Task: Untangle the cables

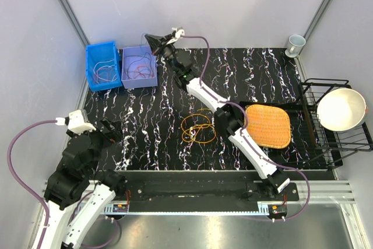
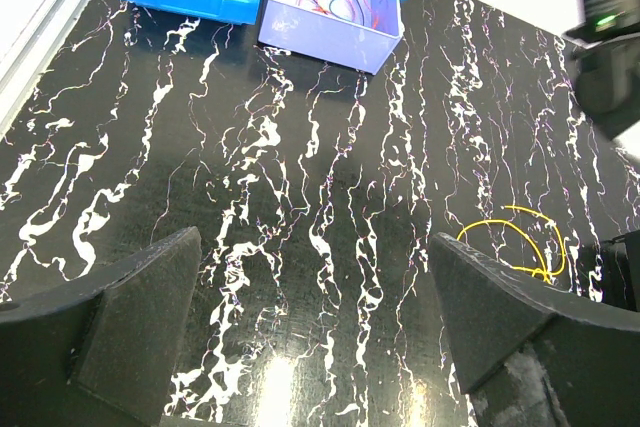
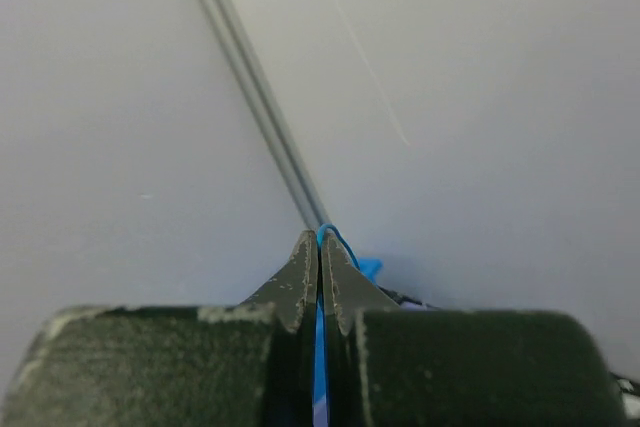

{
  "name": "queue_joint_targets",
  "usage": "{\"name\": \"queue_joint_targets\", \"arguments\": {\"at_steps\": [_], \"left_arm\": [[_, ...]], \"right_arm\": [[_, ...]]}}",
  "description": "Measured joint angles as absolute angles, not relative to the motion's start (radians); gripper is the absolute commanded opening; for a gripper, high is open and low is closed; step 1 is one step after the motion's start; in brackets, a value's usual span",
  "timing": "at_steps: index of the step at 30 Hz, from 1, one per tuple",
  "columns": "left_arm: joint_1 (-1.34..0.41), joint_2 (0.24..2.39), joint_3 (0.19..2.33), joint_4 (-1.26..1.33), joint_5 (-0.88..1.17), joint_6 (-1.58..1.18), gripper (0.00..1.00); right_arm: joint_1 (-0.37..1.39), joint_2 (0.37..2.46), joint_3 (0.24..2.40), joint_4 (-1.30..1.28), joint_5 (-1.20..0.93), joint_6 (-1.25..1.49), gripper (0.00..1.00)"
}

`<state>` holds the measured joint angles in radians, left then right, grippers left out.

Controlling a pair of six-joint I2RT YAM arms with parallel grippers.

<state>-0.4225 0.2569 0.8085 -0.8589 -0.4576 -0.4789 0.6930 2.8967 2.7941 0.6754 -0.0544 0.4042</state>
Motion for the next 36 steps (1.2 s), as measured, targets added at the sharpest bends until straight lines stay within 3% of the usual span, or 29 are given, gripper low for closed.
{"name": "queue_joint_targets", "arguments": {"at_steps": [12, 14, 16, 17, 20, 36], "left_arm": [[-0.422, 0.257, 0.807, -0.859, -0.456, -0.479, 0.98], [-0.422, 0.257, 0.807, -0.859, -0.456, -0.479, 0.98], [-0.422, 0.257, 0.807, -0.859, -0.456, -0.479, 0.98], [-0.422, 0.257, 0.807, -0.859, -0.456, -0.479, 0.98], [-0.422, 0.257, 0.807, -0.859, -0.457, -0.479, 0.98], [-0.422, 0.265, 0.807, -0.859, -0.458, -0.479, 0.98]], "right_arm": [[0.697, 2.999, 2.794, 0.647, 0.121, 0.384, 0.07], [0.699, 2.999, 2.793, 0.646, 0.121, 0.381, 0.21], [0.703, 2.999, 2.786, 0.646, 0.121, 0.379, 0.49], [0.706, 2.999, 2.78, 0.647, 0.121, 0.379, 0.72], [0.713, 2.995, 2.749, 0.645, 0.119, 0.374, 0.84], [0.755, 2.639, 2.329, 0.524, -0.015, 0.363, 0.92]]}}
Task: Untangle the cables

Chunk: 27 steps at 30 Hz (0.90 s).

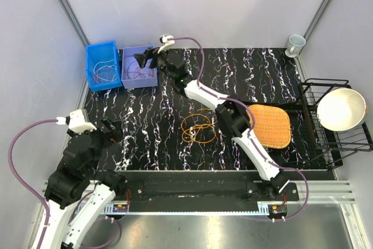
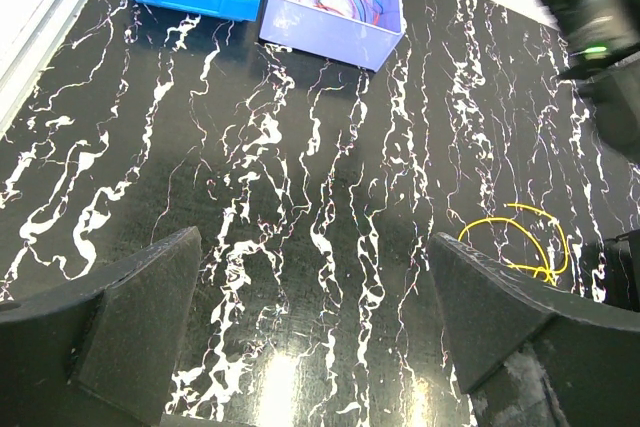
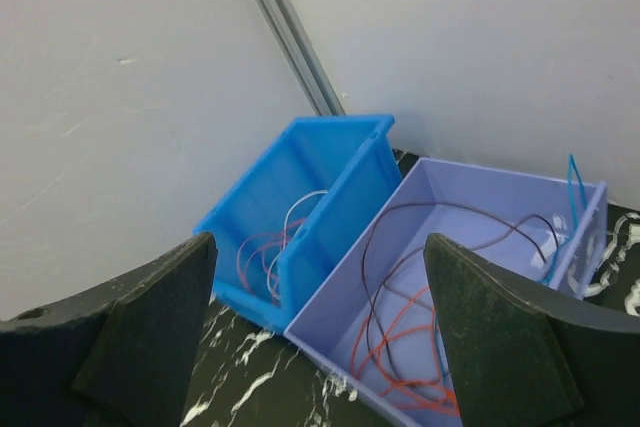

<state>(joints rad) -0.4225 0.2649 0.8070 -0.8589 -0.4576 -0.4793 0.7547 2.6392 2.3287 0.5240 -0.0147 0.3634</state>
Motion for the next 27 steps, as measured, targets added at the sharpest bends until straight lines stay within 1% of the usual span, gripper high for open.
{"name": "queue_joint_targets", "arguments": {"at_steps": [4, 8, 12, 14, 20, 27], "left_arm": [[-0.422, 0.268, 0.807, -0.859, -0.458, -0.479, 0.98], [-0.422, 0.284, 0.807, -0.86, -0.458, -0.479, 0.98], [-0.422, 0.315, 0.807, -0.859, -0.451, -0.479, 0.93], [-0.422, 0.369, 0.815, -0.86, -0.436, -0.477, 0.92], [-0.422, 0.632, 0.866, -0.843, -0.351, -0.486, 0.89], [-0.496, 0.832, 0.866, -0.747, -0.271, -0.524, 0.89]], "right_arm": [[0.756, 2.423, 2.078, 0.543, -0.019, 0.359, 0.93], [0.756, 2.181, 1.77, 0.586, 0.025, 0.329, 0.95], [0.756, 2.0, 1.562, 0.577, 0.081, 0.289, 0.96], [0.756, 1.92, 1.49, 0.524, 0.112, 0.258, 0.97], [0.742, 1.795, 1.406, 0.332, 0.157, 0.202, 0.98], [0.652, 1.765, 1.419, 0.042, 0.145, 0.194, 0.97]]}}
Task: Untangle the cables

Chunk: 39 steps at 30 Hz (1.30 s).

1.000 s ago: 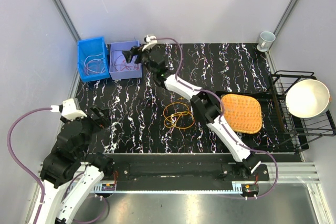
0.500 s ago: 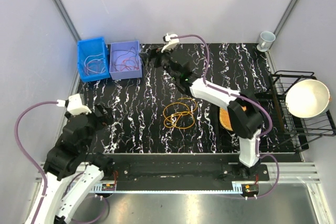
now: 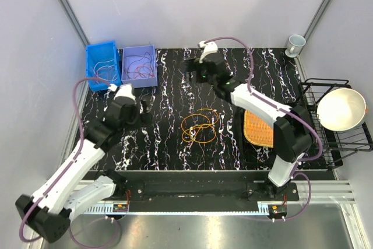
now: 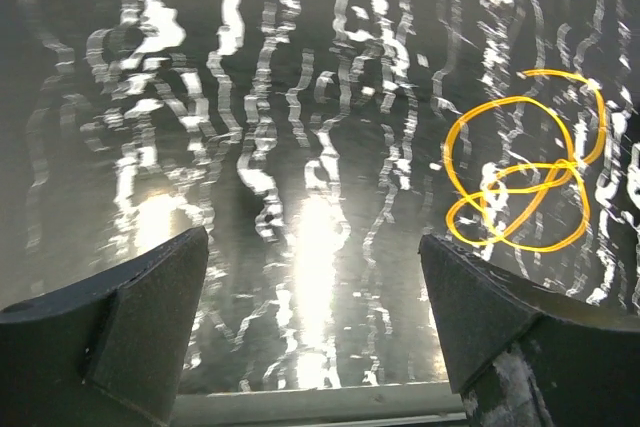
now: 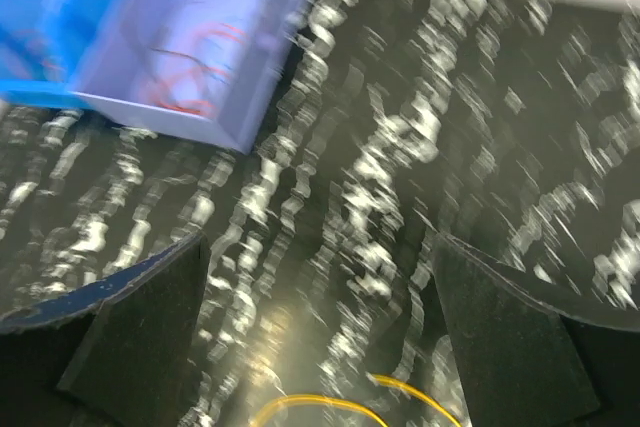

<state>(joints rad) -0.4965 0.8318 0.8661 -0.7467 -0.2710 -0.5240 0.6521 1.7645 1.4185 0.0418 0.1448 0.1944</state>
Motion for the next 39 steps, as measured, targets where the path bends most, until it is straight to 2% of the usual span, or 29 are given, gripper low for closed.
{"name": "queue_joint_targets", "arguments": {"at_steps": [11, 24, 39], "left_arm": [[-0.691, 1.111, 0.871, -0.535, -0.223, -0.547, 0.86], [-0.918, 1.502, 1.018, -0.393, -0.228, -0.475, 0.91], [-0.94, 1.761, 1.154, -0.38, -0.255, -0.393, 0.76]], "right_arm": [[0.342, 1.669, 1.243, -0.199, 0.083, 0.437, 0.99], [0.355, 1.669, 1.187, -0.248, -0.046, 0.527, 0.97], [0.355, 1.669, 1.183, -0.249, -0.059, 0.546, 0.98]]}}
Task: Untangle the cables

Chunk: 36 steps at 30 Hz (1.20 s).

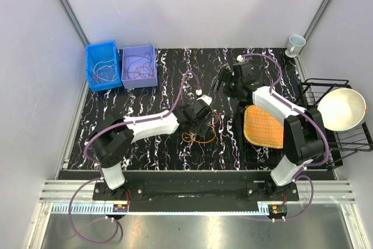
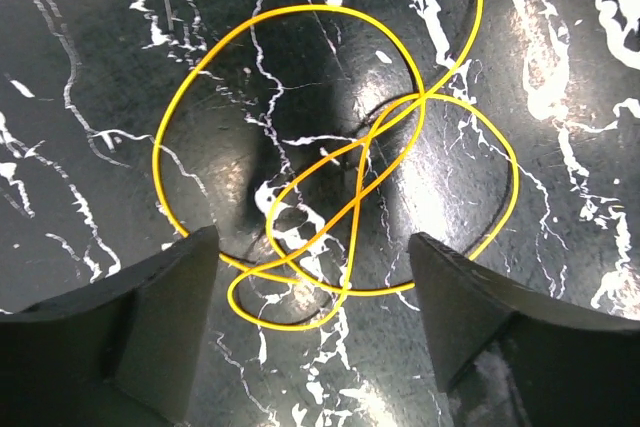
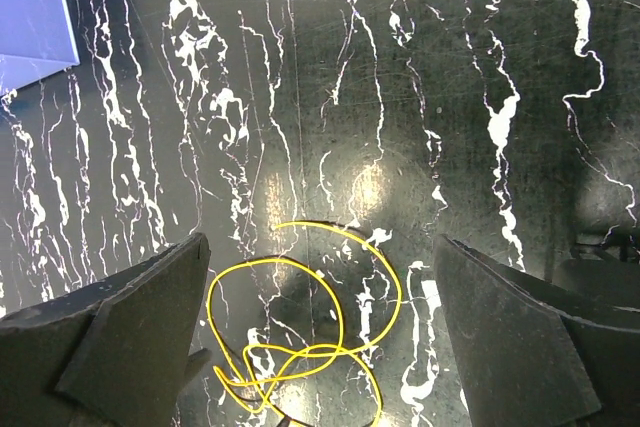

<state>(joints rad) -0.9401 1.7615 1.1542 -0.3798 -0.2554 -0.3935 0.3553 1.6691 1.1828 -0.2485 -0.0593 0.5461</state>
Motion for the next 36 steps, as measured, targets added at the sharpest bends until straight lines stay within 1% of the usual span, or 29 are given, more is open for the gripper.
{"name": "queue_joint_targets", "arguments": {"at_steps": [3, 11, 14, 15, 16, 18, 20, 21, 22, 24, 25, 36], "left_arm": [[-0.949, 1.791, 1.166, -0.38, -0.26, -0.388, 0.72], [-0.958, 1.842, 1.172, -0.38, -0.279, -0.381, 0.7], [-0.958, 1.853, 1.172, -0.379, -0.296, -0.373, 0.67], [-0.958, 1.858, 1.172, -0.378, -0.3, -0.371, 0.65], [-0.957, 1.864, 1.175, -0.378, -0.304, -0.369, 0.59], [-0.957, 1.878, 1.187, -0.375, -0.309, -0.365, 0.55], [-0.957, 1.887, 1.197, -0.367, -0.313, -0.361, 0.44], [-0.958, 1.889, 1.198, -0.364, -0.315, -0.361, 0.36], [-0.958, 1.89, 1.198, -0.364, -0.318, -0.36, 0.18], [-0.958, 1.895, 1.198, -0.363, -0.326, -0.358, 0.01], [-0.957, 1.898, 1.198, -0.363, -0.328, -0.357, 0.0], [-0.951, 1.885, 1.199, -0.379, -0.338, -0.355, 0.0]], "right_arm": [[0.355, 1.669, 1.183, -0.249, -0.072, 0.548, 0.98], [0.355, 1.671, 1.183, -0.248, -0.087, 0.555, 0.98], [0.355, 1.677, 1.183, -0.245, -0.1, 0.558, 0.97], [0.355, 1.681, 1.183, -0.243, -0.101, 0.559, 0.97], [0.355, 1.684, 1.183, -0.242, -0.101, 0.559, 0.97], [0.355, 1.688, 1.183, -0.241, -0.106, 0.561, 0.97], [0.355, 1.69, 1.183, -0.24, -0.113, 0.564, 0.97], [0.355, 1.69, 1.183, -0.238, -0.117, 0.566, 0.97], [0.355, 1.691, 1.183, -0.236, -0.119, 0.567, 0.96], [0.355, 1.692, 1.183, -0.233, -0.123, 0.57, 0.96], [0.355, 1.695, 1.183, -0.231, -0.125, 0.571, 0.96], [0.355, 1.72, 1.183, -0.229, -0.141, 0.582, 0.95]]}}
